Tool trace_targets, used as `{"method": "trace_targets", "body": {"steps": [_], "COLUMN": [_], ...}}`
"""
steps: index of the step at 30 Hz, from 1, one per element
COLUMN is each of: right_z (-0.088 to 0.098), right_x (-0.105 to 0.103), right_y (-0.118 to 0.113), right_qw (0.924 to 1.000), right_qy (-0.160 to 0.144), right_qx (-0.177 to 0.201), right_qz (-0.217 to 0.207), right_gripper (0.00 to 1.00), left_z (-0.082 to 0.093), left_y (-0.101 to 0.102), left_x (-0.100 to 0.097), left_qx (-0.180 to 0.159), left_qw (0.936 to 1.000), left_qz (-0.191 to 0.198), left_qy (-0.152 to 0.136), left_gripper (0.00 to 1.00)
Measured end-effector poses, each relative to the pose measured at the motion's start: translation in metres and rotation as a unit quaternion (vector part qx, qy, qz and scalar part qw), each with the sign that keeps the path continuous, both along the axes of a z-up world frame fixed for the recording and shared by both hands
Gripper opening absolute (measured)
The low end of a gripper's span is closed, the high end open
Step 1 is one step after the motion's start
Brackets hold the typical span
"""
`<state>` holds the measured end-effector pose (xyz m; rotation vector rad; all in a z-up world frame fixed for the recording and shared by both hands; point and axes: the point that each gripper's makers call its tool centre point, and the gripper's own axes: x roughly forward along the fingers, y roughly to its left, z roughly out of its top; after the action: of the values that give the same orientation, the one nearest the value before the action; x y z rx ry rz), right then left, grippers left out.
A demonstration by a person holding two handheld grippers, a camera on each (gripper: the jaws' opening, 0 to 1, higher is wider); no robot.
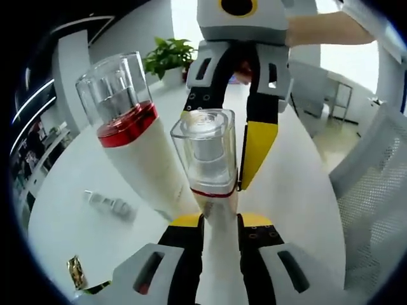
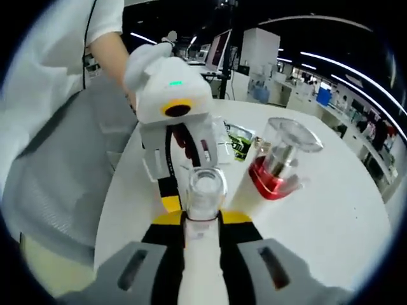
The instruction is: Arrange the skincare products in the storage area until every visible bottle or jar stands upright without overlapping.
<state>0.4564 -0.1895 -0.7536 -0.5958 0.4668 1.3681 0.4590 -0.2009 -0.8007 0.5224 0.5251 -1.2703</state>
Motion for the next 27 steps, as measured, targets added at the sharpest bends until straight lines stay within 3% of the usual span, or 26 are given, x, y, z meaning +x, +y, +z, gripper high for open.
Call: {"method": "trace_targets", "body": {"steps": [18,27], "right_z": [-0.011,-0.013], "right_x": [0.007,0.010], "right_y": [-0.009,-0.010], "right_qw": [0.9994,0.9993], "right_qy": [0.000,0.002], "right_qx": [-0.034,-0.034], "right_qz": [-0.004,-0.013], "right_gripper": [0.19,0.19], "left_z": [-0.002,-0.002], "left_y": [-0.001,0.000], "left_x": [0.007,0.009], "left_qx": [0.003,0.003], "left_qw": [0.9999,0.9998], "left_qz": [0.012,0.017], "left_qy": [-0.006,-0.008], "left_gripper": [0.17,0.17]}}
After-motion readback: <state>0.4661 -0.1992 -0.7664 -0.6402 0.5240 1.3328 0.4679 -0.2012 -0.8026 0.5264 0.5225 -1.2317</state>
